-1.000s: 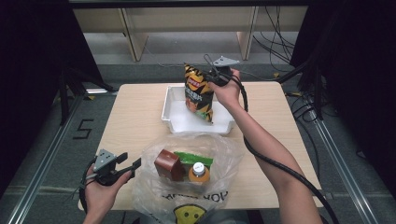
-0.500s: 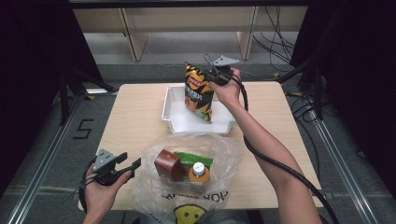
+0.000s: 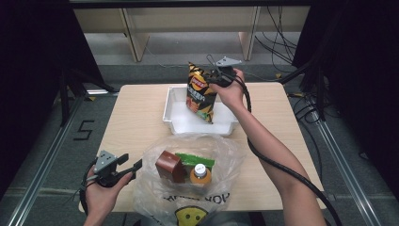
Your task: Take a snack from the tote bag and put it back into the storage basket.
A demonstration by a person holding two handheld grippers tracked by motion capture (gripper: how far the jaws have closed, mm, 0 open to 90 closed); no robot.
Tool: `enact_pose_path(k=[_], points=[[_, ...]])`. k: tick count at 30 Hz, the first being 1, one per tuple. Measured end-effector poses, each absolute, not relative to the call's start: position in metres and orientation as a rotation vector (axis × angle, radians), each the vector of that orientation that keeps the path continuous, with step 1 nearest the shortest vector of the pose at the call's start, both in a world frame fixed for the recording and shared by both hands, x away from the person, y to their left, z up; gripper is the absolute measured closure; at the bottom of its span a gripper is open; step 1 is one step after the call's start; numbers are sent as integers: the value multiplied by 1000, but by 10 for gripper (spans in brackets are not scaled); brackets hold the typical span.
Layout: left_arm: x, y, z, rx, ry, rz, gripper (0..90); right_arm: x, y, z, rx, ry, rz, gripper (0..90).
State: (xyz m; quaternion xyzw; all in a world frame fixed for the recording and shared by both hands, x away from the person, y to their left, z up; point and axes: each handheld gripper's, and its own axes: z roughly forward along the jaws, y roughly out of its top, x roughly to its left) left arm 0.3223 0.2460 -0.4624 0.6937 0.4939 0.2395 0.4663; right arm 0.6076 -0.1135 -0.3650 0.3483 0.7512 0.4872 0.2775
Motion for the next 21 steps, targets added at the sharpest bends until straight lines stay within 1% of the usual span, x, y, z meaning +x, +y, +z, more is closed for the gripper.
enact_pose_path(k=[4,9,16,20,21], points=[[322,246,-462,1703,1212,586,376,607,-116,-363,948,1998,1307,472],[322,247,-462,1694,1219,591,376,602,-118,-361,958,1987,1306,418],[321,248,-460,1686,1220,599,376,586,-126,-360,951,1982,1324,395],[320,248,-460,1684,1221,598,376,572,-132,-361,963,1983,1323,404],[320,248,-460,1685,1221,599,376,567,-134,-361,966,1992,1342,422]])
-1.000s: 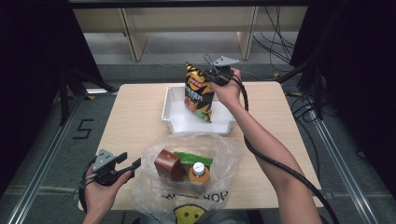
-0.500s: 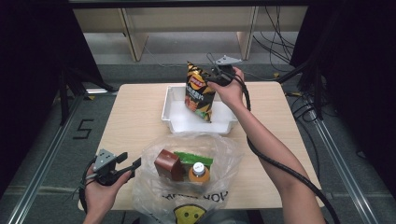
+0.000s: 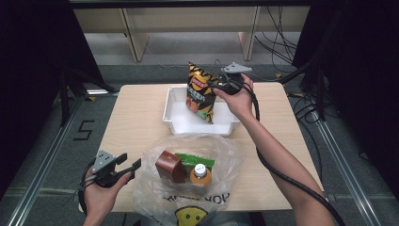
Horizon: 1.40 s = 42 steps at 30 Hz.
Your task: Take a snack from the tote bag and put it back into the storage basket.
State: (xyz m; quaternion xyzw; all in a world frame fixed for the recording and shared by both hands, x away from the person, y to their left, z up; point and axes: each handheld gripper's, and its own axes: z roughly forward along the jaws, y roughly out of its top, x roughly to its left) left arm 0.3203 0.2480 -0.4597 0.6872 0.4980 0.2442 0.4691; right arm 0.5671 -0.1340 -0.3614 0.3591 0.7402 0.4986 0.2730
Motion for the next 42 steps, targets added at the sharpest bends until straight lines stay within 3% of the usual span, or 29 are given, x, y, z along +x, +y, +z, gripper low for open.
enact_pose_path(k=[3,8,17,26,42], points=[[321,249,-460,1681,1219,597,376,557,-139,-361,940,1991,1356,452],[320,249,-459,1674,1224,604,375,539,-144,-367,950,2036,1371,582],[320,249,-459,1673,1225,605,375,526,-150,-379,993,2044,1388,655],[319,248,-458,1667,1218,605,373,521,-140,-395,950,2170,1406,900],[320,249,-459,1669,1222,600,374,546,-119,-439,1048,2297,1322,900]])
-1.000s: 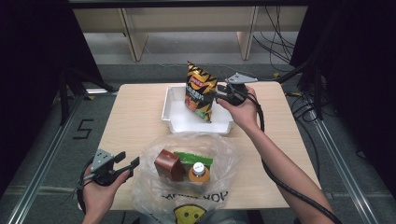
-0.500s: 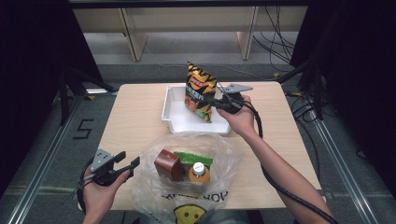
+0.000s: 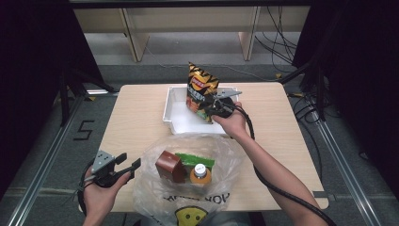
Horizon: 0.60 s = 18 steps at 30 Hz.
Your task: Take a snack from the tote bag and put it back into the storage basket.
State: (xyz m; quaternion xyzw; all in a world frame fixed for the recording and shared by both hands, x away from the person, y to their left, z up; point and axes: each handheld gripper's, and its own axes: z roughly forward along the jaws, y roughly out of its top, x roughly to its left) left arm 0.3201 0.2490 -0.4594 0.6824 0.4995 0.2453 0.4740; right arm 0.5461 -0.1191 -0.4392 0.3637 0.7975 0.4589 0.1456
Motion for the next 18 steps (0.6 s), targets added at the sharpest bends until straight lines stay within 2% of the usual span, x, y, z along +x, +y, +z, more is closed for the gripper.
enact_pose_path(k=[18], points=[[320,249,-460,1672,1223,597,374,562,-111,-460,1081,2358,1224,900]])
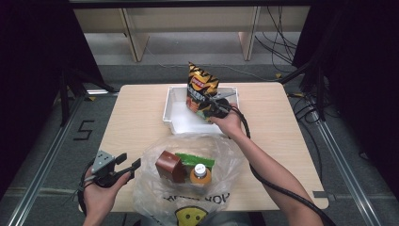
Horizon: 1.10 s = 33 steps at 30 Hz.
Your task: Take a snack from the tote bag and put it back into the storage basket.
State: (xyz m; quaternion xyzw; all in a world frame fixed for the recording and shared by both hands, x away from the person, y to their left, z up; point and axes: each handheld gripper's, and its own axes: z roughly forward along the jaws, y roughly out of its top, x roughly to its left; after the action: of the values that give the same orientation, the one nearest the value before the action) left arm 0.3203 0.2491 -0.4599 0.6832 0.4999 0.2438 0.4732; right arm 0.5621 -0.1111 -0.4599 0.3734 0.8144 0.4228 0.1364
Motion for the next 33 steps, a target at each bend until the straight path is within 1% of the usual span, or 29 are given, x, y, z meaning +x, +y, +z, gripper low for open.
enact_pose_path(k=[10,16,23,30,33], points=[[320,250,-460,1672,1219,598,374,565,-103,-468,1112,2387,1216,900],[320,249,-460,1669,1219,600,374,569,-104,-471,1109,2410,1140,900],[320,250,-460,1671,1219,598,374,572,-106,-474,1155,2417,1118,900],[320,250,-460,1672,1219,597,374,574,-106,-479,1118,2423,1133,900],[320,250,-460,1671,1218,598,374,572,-105,-479,1166,2442,1091,900]])
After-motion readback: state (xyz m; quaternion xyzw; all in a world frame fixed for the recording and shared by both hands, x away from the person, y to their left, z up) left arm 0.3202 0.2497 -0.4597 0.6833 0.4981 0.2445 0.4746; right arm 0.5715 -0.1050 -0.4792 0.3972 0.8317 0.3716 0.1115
